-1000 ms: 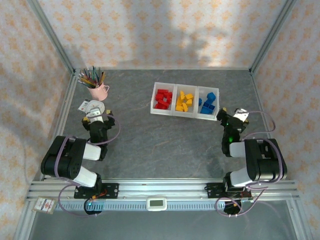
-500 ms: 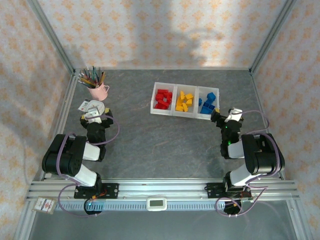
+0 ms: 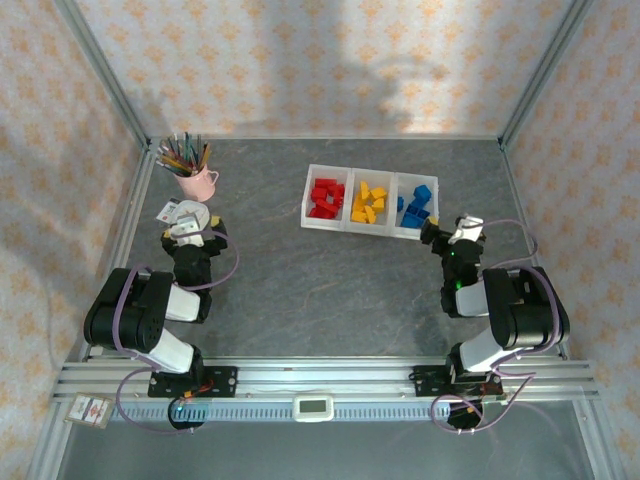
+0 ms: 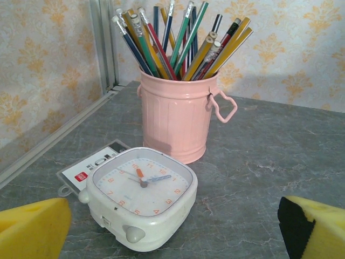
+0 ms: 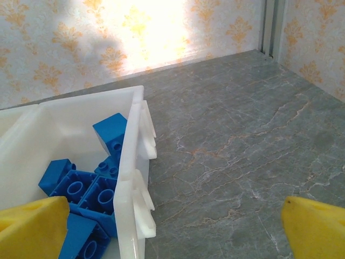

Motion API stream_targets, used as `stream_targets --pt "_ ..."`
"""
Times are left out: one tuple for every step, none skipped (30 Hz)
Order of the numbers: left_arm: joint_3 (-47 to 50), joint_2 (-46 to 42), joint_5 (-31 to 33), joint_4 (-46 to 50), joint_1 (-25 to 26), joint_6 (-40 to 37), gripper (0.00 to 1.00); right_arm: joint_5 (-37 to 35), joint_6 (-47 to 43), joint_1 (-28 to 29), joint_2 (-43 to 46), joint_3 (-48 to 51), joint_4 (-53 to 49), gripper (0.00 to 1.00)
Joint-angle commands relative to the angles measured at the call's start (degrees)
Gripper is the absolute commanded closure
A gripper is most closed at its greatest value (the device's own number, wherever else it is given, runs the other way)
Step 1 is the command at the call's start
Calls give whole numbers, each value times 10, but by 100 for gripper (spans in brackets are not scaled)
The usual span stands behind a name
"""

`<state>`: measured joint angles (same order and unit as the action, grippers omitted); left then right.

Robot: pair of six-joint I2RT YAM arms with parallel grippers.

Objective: Sort the legos into containers by color
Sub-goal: Reset both arms

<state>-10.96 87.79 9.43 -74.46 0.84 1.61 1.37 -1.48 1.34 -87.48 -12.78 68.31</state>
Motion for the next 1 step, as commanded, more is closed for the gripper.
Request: stream_targets --pt "-11 2 -19 -17 -2 2 0 3 -11 3 5 -7 16 0"
